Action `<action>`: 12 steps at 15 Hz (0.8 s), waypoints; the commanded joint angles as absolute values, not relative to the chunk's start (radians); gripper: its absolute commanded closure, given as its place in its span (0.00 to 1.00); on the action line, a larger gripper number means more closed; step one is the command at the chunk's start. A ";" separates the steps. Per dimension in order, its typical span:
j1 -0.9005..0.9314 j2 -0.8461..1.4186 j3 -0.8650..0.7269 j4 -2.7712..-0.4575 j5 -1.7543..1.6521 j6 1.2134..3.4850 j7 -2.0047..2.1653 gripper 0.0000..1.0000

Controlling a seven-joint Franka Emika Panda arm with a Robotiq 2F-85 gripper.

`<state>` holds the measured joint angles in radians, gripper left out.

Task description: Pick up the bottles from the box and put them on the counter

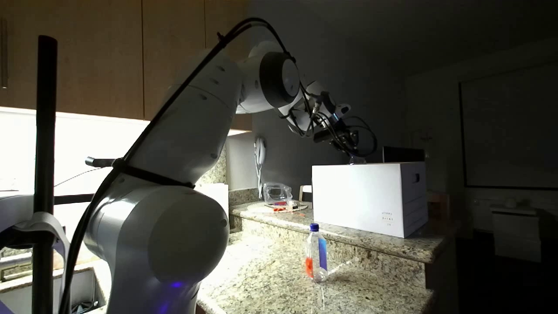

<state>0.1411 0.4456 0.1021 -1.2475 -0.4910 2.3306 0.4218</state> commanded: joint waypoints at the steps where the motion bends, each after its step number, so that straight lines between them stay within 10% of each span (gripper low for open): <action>1: 0.117 0.419 0.124 -1.261 -0.455 2.329 0.354 0.85; 12: 0.122 0.214 0.109 -1.303 -0.494 2.212 0.287 0.84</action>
